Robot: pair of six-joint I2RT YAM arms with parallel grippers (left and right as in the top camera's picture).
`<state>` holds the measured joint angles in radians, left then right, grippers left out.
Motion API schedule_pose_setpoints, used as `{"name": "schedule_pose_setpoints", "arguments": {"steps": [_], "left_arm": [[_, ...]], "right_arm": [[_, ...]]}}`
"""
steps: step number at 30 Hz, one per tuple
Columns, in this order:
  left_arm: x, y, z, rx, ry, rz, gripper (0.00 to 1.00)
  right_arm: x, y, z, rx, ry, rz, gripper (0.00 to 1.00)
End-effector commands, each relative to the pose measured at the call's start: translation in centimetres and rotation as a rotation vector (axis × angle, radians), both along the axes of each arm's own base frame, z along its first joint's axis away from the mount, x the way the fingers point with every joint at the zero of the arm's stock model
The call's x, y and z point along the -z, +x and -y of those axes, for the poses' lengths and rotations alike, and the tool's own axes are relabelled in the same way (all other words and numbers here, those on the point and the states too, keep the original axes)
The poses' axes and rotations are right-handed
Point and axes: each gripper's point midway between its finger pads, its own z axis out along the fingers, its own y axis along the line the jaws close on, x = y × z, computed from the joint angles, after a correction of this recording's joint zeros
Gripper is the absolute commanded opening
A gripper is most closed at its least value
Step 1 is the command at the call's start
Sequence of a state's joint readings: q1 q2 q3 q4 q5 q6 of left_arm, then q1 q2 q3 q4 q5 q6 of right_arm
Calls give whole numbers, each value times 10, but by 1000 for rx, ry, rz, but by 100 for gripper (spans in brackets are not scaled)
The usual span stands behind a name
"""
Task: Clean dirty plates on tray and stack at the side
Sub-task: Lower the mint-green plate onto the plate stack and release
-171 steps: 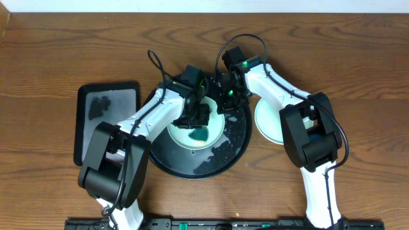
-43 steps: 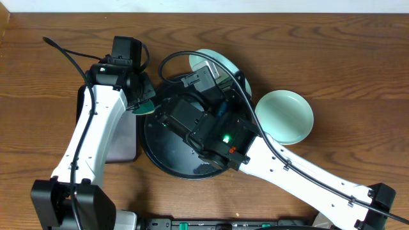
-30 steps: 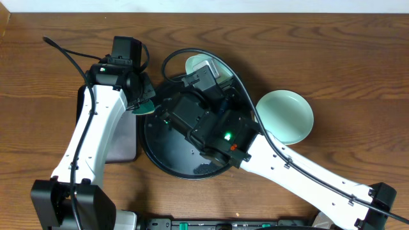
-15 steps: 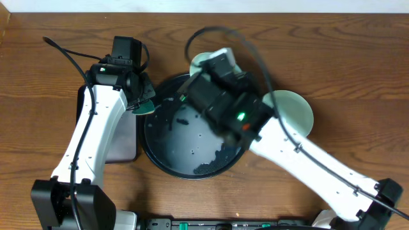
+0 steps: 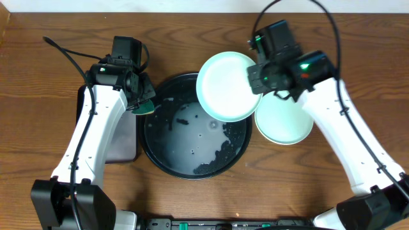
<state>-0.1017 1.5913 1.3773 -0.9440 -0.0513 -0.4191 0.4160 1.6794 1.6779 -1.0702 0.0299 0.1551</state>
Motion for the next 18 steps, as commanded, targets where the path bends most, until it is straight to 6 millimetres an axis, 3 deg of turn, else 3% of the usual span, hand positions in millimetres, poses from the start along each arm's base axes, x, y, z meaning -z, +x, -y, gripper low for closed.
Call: {"name": "schedule_pose_setpoints", "arguments": {"steps": [1,8,18], "left_arm": [[-5,1,-4,57,28,3,7],[-4,-2,-23,20,40,-14,7],[-4,-3,-28,5,40,-18,8]], "right_arm": [[-6,-2,12,-3,107,-44,1],[11,6,80,172,93,-98,1],[91,-5,161,454,118,-207,1]]}}
